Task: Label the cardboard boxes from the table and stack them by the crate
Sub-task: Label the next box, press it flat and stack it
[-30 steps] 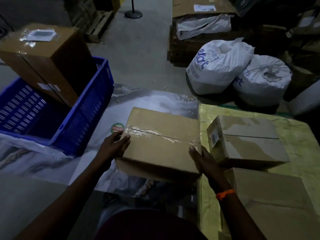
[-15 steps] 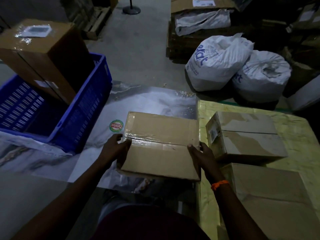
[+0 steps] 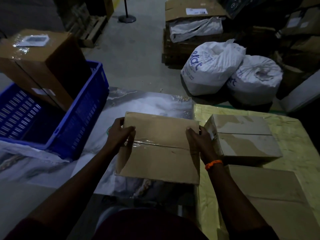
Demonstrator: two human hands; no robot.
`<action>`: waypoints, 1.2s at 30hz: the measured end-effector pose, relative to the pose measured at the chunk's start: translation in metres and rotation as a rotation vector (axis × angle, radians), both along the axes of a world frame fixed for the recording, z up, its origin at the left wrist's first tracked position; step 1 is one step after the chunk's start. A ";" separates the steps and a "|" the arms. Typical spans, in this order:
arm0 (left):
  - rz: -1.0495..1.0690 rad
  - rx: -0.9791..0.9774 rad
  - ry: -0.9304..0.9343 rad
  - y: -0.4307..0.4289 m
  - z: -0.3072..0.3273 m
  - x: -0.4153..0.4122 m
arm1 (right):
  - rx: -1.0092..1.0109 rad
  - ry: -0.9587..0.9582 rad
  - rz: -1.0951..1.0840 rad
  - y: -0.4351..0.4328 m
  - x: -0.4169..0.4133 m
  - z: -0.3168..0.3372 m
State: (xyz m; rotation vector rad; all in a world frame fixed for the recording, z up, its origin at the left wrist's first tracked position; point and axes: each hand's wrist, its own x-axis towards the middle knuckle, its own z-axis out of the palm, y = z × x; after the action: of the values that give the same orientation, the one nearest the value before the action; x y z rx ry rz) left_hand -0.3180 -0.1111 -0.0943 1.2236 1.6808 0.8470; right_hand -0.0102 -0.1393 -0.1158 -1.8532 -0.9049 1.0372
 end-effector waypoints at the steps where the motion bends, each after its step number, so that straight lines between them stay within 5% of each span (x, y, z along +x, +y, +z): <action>1: 0.016 0.042 -0.024 0.000 0.002 0.000 | 0.028 0.008 -0.022 0.001 0.001 0.005; 14: 0.267 0.168 -0.241 -0.029 0.021 0.003 | 0.253 0.061 -0.238 -0.039 0.010 0.042; 36: 0.090 0.200 -0.269 -0.095 -0.011 -0.011 | 0.351 0.138 -0.082 -0.103 0.009 0.016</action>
State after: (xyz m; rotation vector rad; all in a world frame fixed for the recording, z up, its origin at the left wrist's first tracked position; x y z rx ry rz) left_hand -0.3287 -0.2065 -0.1054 1.1148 1.4685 1.2028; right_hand -0.0010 -0.2421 -0.1001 -1.4960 -0.8595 0.8806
